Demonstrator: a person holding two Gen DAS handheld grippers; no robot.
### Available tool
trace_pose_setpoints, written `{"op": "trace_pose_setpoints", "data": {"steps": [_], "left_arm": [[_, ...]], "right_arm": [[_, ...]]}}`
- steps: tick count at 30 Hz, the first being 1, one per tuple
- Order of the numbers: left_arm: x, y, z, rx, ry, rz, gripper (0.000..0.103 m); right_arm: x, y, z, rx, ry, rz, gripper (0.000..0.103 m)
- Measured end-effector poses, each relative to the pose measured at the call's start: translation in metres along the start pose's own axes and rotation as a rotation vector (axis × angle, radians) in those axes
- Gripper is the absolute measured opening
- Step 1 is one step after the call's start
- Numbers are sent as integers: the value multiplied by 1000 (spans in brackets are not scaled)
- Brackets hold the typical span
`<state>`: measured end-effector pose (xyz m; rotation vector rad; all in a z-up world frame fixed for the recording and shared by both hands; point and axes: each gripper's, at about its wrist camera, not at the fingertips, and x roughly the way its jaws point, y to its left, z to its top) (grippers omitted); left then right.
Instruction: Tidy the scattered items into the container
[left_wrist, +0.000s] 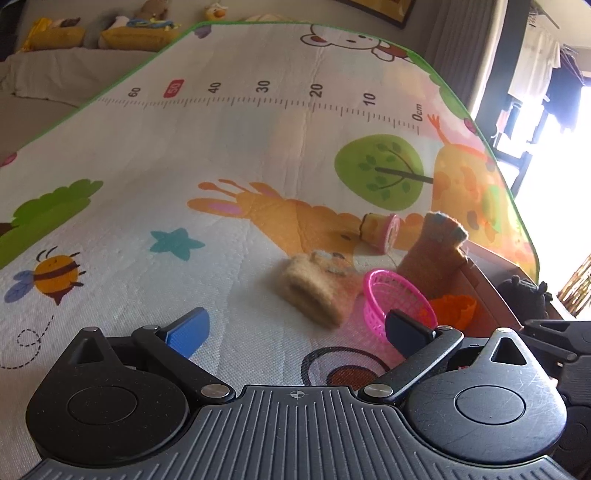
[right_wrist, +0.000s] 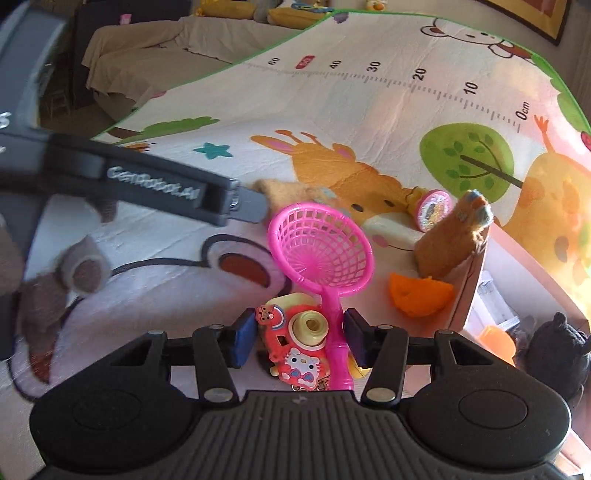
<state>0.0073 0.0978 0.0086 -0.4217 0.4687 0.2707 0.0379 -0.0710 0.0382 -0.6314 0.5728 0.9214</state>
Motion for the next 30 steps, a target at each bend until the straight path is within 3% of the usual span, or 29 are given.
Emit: {"op": "trace_pose_setpoints", "data": {"steps": [3,8,11,15,19,24,27,30], "left_arm": [[0,1,0,-2,1,0,103],[0,5,2,-26,12,2,103],[-3,5,4,-22,20,21,103],[-14,5,5,19,26,28,103],[-25,4,4,38,41,32,103],[-36,-17,-10,125,146,-77,103],[-39,-43,-24,192,224,-180,103],[-37,-70,-37,249,250,-204,103]], "right_arm": [[-17,7,-6,4,-16,55,51],[-35,20,-11,-58,-98,-46,57],[-36,21,-15,-63,-86,-40,63],[-31,11,-25,14,-56,-40,73],[-37,-1,-35,95,-55,-28,75],[-52,-18,-50,155,-62,-40,83],[-67,-31,-63,200,-82,-120,88],[-85,-47,-78,278,-113,-211,94]]}}
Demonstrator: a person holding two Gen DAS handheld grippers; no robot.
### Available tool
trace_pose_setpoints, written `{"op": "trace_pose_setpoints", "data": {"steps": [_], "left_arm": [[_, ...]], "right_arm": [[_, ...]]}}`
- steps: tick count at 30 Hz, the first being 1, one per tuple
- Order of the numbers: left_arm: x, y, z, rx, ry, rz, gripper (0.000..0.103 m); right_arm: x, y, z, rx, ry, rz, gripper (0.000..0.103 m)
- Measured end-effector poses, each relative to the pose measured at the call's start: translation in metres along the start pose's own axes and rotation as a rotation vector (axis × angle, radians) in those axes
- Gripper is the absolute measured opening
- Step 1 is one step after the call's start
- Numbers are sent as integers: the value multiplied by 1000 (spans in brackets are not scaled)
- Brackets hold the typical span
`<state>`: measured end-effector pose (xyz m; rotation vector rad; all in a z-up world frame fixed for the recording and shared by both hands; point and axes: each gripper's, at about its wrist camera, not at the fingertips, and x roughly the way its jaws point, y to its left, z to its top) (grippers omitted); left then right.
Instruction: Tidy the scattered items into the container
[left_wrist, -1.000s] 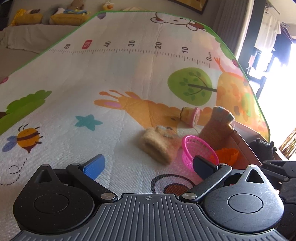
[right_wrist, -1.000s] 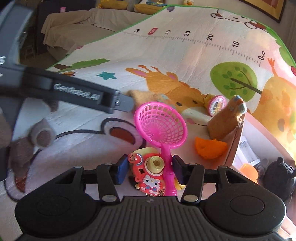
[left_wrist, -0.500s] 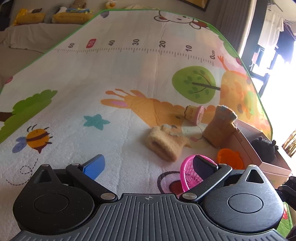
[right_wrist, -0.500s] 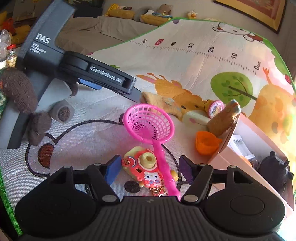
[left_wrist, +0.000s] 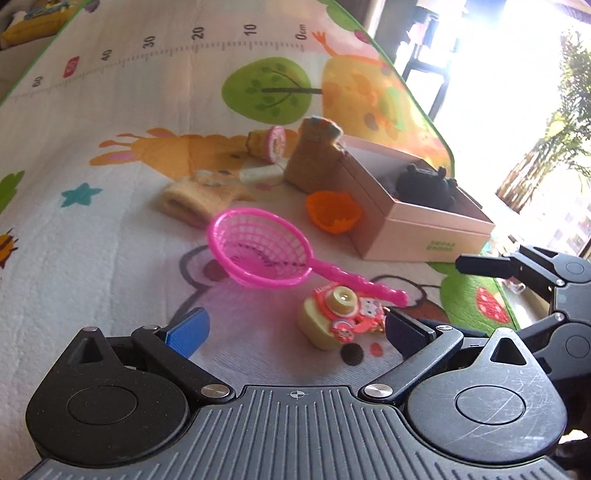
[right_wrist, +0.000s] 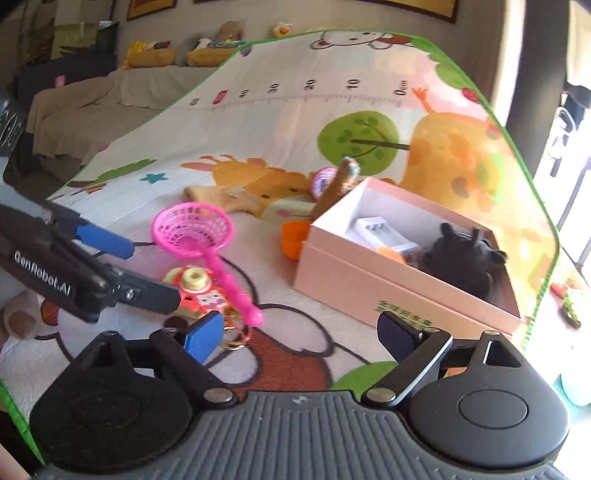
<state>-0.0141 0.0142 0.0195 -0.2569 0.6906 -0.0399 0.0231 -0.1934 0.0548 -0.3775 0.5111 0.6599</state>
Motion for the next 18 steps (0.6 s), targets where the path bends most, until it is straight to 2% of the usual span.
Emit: {"op": "trace_pose_setpoints", "data": {"steps": [3,7,10,16,18], "left_arm": [[15,-22,-1,91,14,60,103],[33,-34,-1,194,44,143,103],[38,-23,1,171,59,178,103],[18,17,8,150,18,367,103],[10,30,10,145,10,409,103]], "right_arm": [[-7,-18,-7,67,-12,-50,98],[-8,-30,-20,123,1,-71,98],[-7,-31,-28,144,11,-68,98],[-6,-27,-36,156,10,-41,98],[-5,-25,-36,159,8,-33,98]]}}
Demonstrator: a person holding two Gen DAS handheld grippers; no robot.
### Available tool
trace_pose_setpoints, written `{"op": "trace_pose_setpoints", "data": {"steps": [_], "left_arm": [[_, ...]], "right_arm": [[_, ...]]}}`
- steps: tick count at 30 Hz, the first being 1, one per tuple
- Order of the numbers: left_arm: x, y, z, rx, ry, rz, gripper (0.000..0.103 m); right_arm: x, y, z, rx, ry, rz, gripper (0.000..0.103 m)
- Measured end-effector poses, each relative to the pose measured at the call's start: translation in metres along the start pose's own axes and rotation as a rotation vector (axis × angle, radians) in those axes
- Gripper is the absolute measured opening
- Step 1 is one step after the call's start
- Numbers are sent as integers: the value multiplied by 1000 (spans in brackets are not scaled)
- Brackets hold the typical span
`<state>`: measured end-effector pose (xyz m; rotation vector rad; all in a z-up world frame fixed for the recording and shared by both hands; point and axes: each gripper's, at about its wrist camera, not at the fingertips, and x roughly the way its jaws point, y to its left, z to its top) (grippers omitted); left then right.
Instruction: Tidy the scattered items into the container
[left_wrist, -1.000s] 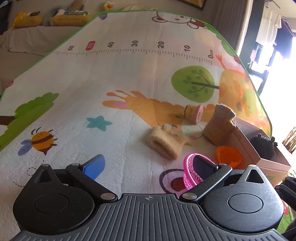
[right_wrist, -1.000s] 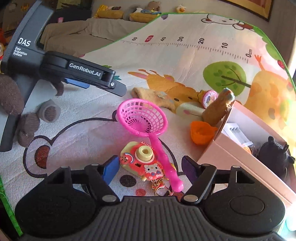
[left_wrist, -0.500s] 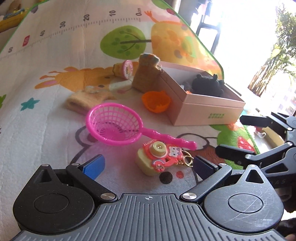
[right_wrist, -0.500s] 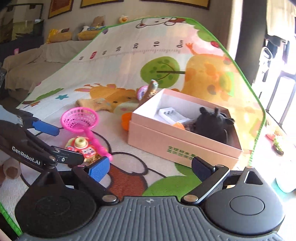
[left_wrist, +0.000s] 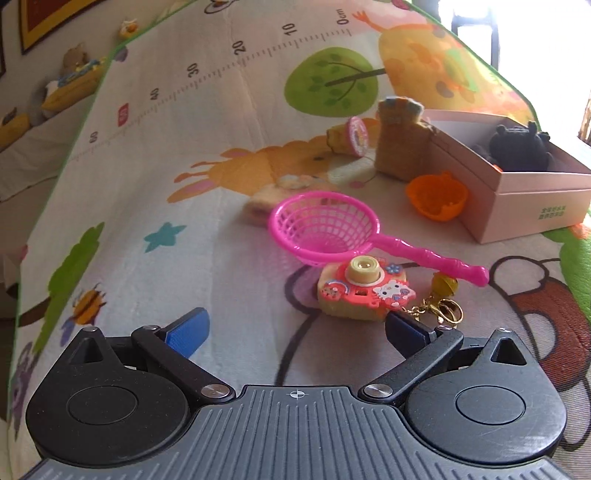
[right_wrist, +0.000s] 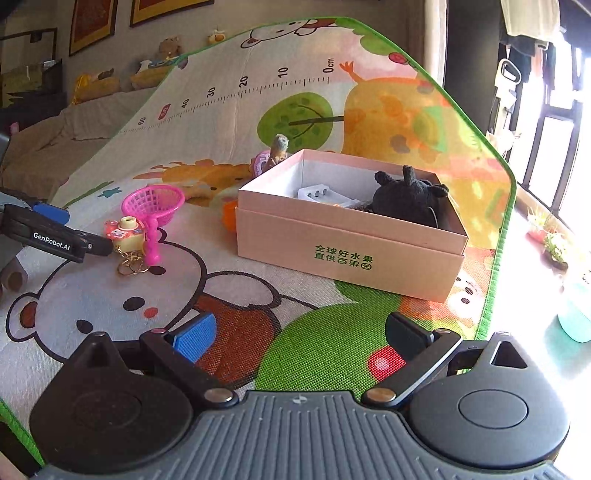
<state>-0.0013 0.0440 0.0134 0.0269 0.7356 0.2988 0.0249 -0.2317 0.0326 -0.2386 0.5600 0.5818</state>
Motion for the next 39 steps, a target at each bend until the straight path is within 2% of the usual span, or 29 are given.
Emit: {"op": "trace_pose_setpoints", "data": {"steps": [2,4,6,9,15,18,21,23,25,27,29,33,37,39], "left_arm": [[-5,9,1,-4,-12,-36,103],[-9,11,2,-10,-25,-128,103],[-7,4,5,-9,-35,-174,103],[2,-6,11,1,-48,-173,103],[28,10,47,-134,-48,-198,103],[48,4,62,-96,-27,-174,103],[62,-4,69,-77,-15,-208,103],[58,-9,70,-71,-55,-284,103],[49,-15,68,-49,-100,-400,103],[38,-24,65,-16,-116,-532,103],[29,-33,59,21,-119,-631,103],[17,-45,44,57,-93,-736,103],[13,-51,28,11,-24,-829,103],[9,-51,24,-13,-18,-856,103]], "right_arm": [[1,2,1,-1,-2,13,98],[1,4,4,-5,-5,33,98],[1,7,9,-22,-2,51,88],[2,12,14,-52,14,64,72],[6,19,16,-93,36,63,71],[7,20,15,-95,45,57,73],[6,16,14,-84,45,49,79],[6,13,14,-72,48,49,79],[7,11,14,-66,52,48,79],[7,11,14,-70,52,47,79],[7,13,14,-78,49,52,79],[2,19,14,-112,43,79,79],[-3,29,11,-173,53,114,79],[-6,33,9,-198,55,118,79]]}}
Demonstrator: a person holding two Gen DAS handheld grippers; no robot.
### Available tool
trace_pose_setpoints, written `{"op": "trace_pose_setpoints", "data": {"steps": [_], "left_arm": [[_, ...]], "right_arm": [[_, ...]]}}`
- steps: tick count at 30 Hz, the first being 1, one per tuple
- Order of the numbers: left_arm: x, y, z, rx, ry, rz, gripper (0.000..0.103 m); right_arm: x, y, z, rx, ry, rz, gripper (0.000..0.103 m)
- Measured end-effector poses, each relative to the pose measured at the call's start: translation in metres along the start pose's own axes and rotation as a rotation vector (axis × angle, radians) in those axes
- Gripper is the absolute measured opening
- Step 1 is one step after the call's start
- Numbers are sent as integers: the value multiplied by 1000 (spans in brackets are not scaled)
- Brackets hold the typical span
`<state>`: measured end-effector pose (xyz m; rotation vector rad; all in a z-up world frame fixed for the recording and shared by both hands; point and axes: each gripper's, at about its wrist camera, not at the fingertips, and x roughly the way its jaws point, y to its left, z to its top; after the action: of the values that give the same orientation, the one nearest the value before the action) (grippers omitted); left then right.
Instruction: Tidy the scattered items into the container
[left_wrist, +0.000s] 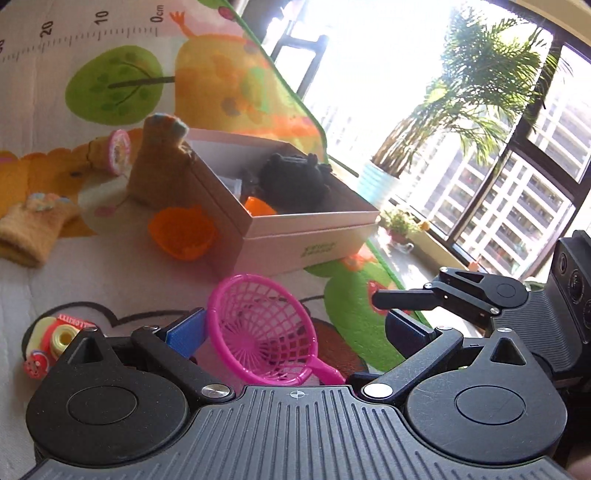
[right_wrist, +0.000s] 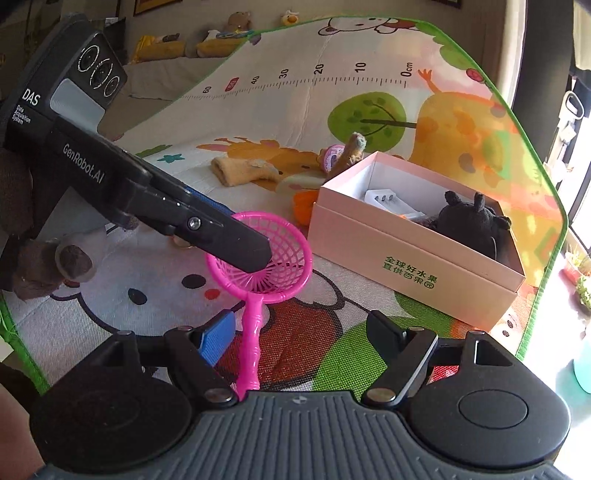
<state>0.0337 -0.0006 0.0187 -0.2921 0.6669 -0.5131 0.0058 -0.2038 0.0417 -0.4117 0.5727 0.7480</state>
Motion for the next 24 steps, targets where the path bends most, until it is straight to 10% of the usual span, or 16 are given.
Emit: {"op": "trace_pose_setpoints", "data": {"steps": [10,13,18,24], "left_arm": [[-48,13,11,-115,-167,386,103],[-60,29,10,-177,-182,519,103],[-75,47,0,-262,-195,554,103],[-79,49,-7,-259,-190,554,103]], "right_arm": [[5,39,25,-159,-74,-20,77],[21,60,31,-231,-54,13,50],[55,72,36,-235,29,31,16],[41,34,48,14,18,114,8]]}}
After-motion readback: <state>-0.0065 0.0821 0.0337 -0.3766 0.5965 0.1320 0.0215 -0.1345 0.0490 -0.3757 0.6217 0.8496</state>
